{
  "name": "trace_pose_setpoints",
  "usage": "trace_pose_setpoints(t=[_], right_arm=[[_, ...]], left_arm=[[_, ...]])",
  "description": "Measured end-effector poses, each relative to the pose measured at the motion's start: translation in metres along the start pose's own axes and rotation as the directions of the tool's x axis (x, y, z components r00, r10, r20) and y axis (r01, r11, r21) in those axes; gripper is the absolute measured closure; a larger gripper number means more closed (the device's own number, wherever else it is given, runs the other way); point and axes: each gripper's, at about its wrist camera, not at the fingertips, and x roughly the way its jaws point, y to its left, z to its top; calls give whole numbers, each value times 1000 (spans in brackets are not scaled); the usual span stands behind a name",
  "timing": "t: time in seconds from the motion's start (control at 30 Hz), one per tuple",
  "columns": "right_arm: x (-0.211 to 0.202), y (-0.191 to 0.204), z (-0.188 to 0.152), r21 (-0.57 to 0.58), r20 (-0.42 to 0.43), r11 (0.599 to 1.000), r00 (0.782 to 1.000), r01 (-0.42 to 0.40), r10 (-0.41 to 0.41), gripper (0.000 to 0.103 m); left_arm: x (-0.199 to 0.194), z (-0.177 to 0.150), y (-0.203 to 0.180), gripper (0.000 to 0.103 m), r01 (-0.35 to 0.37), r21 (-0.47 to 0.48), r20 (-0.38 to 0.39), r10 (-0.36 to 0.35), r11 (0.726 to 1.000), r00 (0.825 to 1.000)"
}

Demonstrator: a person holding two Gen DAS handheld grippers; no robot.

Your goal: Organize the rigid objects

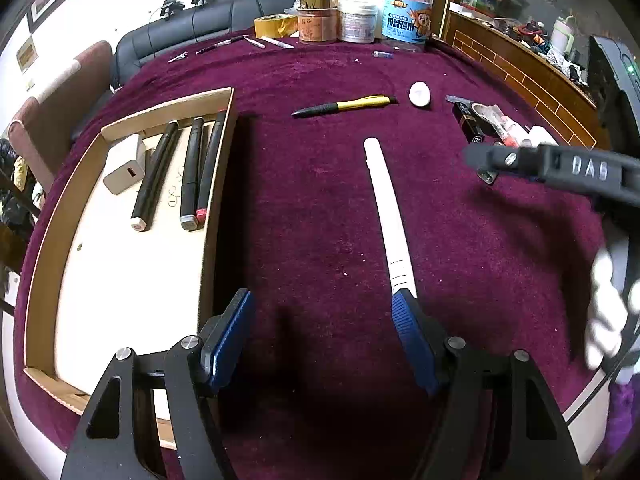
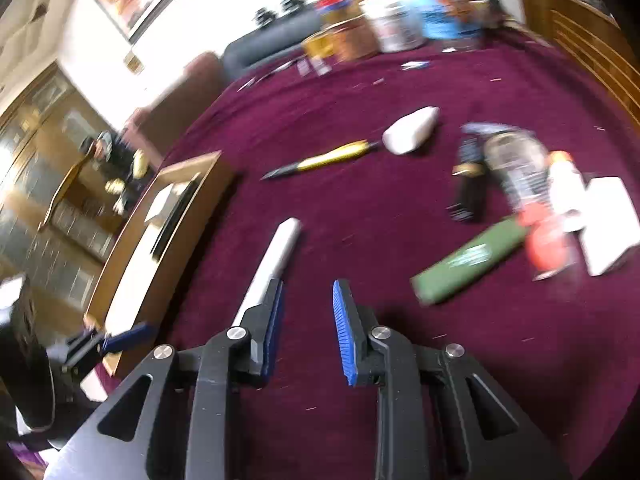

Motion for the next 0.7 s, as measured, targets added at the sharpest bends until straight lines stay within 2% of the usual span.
trace_pose_setpoints(t=[0.1, 0.33, 0.47, 0.7], right_arm=[[-12, -19, 5, 40, 43, 998, 998, 49, -50, 81], [-19, -36, 11, 76, 85, 992, 991, 99, -106, 81], [-23, -46, 13, 93, 103, 990, 988, 109, -119, 81], [-44, -63, 12, 125, 134, 981, 977, 151, -167, 81]], left_arm=[[3, 0, -3, 38, -4, 6, -7, 4, 1000, 1000], [6, 4, -14, 38, -11, 28, -11, 11, 1000, 1000], [9, 16, -24, 38, 28, 36, 1, -28, 999, 1000], [42, 28, -55, 37, 18, 115, -14, -16, 993, 1000]])
